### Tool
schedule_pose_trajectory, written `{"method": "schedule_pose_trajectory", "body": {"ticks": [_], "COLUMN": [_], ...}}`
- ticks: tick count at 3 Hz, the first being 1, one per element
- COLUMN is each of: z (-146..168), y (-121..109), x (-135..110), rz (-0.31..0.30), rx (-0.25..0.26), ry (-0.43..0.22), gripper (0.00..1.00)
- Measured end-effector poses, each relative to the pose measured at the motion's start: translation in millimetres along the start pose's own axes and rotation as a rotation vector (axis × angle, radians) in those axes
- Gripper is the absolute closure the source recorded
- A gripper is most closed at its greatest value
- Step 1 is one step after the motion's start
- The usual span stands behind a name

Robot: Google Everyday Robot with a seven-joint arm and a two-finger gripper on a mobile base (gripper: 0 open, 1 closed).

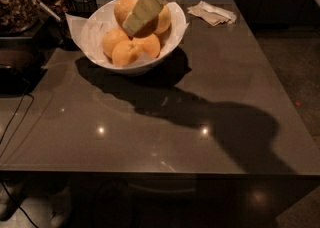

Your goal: Pick orange from white bowl

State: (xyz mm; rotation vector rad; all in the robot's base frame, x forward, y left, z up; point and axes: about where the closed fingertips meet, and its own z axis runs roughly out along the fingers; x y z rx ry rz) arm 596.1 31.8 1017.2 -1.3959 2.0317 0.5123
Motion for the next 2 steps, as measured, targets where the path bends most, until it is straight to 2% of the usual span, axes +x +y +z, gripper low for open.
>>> {"method": "schedule_pose_trajectory", "body": {"ticks": [1, 2], "z": [-7.6, -6.9], "y": [40.8, 41.4], "x": [18.2, 18.8], "rz": [0.048, 0.048], "rx": [-0.006, -0.007], "ry": [0.002, 0.004], "gripper": [1.00, 1.00]}}
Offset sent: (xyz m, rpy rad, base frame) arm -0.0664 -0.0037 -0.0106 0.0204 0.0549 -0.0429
